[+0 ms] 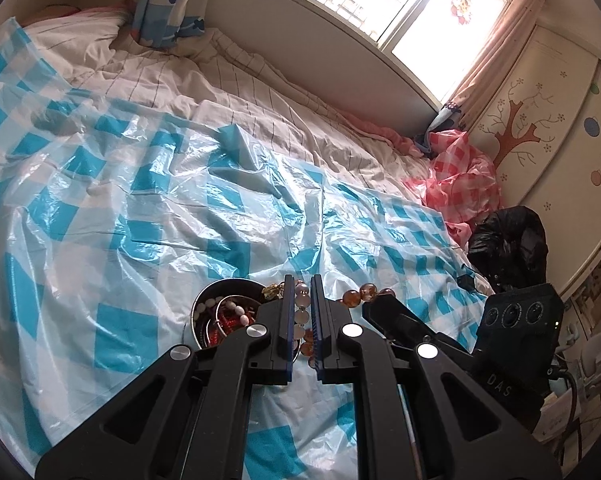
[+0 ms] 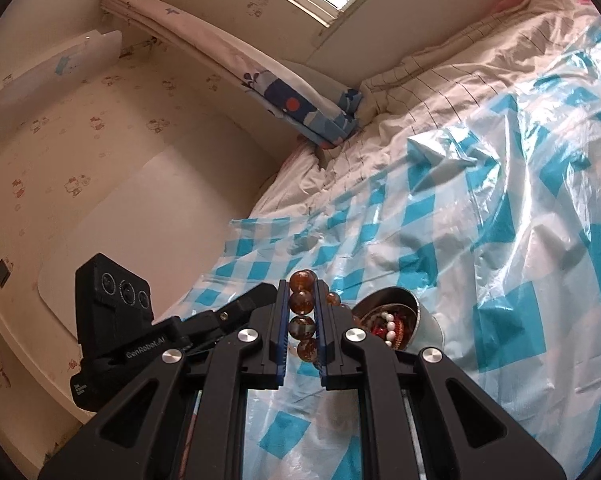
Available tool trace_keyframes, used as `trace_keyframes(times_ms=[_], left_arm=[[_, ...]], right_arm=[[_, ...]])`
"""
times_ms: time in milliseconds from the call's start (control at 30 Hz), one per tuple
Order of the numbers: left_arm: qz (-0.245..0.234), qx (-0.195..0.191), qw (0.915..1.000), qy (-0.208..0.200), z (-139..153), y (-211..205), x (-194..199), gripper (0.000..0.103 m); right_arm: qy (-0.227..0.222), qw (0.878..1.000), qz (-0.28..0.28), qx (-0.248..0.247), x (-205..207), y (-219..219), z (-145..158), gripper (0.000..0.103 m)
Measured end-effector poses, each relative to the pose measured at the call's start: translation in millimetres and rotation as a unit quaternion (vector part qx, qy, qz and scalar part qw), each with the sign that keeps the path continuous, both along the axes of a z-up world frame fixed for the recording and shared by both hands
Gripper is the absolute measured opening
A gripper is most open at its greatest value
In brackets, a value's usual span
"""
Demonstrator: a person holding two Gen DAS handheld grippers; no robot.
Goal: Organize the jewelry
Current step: 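Carry both brown bead bracelets over the silver tin with both grippers, then open both grippers over the tin to drop the brown bead bracelets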
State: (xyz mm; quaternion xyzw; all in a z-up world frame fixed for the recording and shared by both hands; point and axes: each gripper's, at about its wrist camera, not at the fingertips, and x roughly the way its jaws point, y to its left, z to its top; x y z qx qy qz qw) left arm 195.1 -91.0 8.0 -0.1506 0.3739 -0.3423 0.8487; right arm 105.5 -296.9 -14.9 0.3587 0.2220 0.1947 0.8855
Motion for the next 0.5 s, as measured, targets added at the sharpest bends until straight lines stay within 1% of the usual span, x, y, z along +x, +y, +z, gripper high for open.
trace_keyframes(times_ms=[333,433,500], left_arm=[[-0.001,-0.009,0.9994,0.034,-23.7,-10.6,16.9,0.007],[0.000,0.003,0.9989,0.048,-32.9,-15.0,22.0,0.007],[0.005,0.020,0.9977,0.065,-42.5,-18.2,26.8,0.007]], right_arm=[[0.011,1.000,-0.004,-0.003,15.9,-2.6,-8.8,0.013],[0.013,1.000,-0.004,-0.003,20.3,-2.1,-11.0,0.013],[0.015,1.000,-0.004,-0.007,23.0,-0.7,-11.8,0.013]])
